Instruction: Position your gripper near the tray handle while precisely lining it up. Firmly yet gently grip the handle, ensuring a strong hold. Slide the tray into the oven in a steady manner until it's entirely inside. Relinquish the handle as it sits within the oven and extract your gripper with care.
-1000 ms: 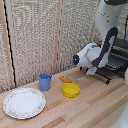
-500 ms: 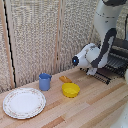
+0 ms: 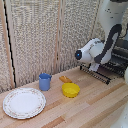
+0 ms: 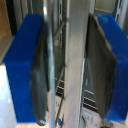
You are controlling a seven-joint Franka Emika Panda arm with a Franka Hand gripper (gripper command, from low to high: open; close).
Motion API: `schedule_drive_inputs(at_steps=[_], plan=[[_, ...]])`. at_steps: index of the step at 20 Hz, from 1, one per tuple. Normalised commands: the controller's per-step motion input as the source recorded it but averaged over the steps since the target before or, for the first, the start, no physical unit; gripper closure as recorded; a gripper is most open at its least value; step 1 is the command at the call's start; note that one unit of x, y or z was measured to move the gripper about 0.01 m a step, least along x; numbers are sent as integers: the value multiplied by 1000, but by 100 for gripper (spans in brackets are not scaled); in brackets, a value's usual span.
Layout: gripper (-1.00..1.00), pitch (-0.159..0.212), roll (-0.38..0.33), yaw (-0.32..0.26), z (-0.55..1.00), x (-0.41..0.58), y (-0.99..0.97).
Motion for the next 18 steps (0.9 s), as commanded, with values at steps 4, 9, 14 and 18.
schedule_drive_inputs(at_steps=[4,9,14,18], plan=[[100,29,87,17,638,29,-916],[100,22,64,29,625,-1,-962],[100,16,52,15,568,-3,-997],[100,8,54,4,526,0,-996]])
